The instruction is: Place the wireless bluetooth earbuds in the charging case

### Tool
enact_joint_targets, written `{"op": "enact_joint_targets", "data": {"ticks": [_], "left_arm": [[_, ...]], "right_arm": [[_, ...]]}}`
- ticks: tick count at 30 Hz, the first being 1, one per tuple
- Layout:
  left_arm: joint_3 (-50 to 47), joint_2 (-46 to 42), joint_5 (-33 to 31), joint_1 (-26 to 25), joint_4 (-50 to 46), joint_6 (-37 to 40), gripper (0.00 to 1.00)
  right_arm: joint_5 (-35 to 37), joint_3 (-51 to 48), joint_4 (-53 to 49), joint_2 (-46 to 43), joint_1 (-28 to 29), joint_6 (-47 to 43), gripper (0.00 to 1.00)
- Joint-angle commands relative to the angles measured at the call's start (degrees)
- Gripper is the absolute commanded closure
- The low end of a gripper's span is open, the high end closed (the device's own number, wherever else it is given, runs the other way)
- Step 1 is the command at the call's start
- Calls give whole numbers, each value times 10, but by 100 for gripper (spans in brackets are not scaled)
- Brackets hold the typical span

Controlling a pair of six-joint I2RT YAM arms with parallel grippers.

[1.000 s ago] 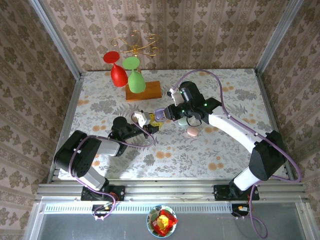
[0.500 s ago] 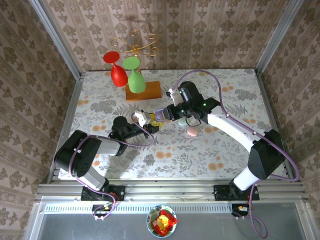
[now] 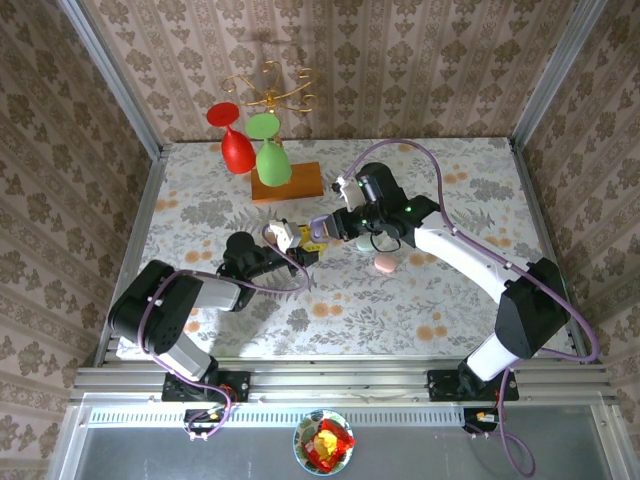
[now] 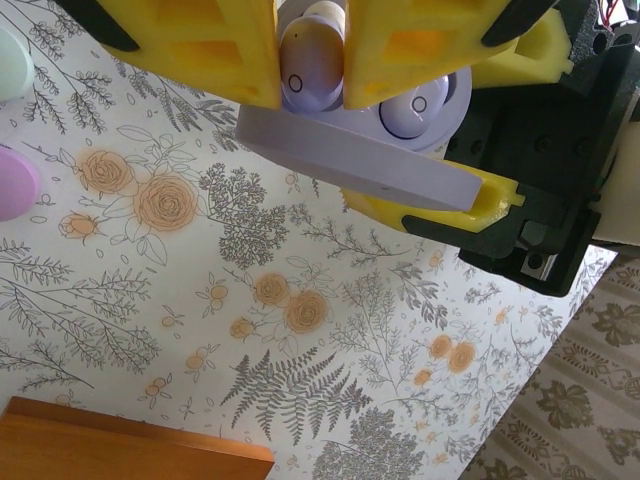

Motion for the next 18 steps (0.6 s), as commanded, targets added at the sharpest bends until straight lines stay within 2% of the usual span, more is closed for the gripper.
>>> {"op": "enact_joint_targets", "data": {"ticks": [1, 9, 18], "left_arm": [[18, 1, 13, -5, 22, -11, 65], [23, 3, 10, -5, 22, -11, 65], [21, -7, 7, -3, 22, -11, 65]], "right_arm": [[-4, -11, 23, -5, 5, -8, 76], [-11, -25, 29, -21, 5, -6, 69], [-7, -39, 26, -32, 5, -5, 68]]}}
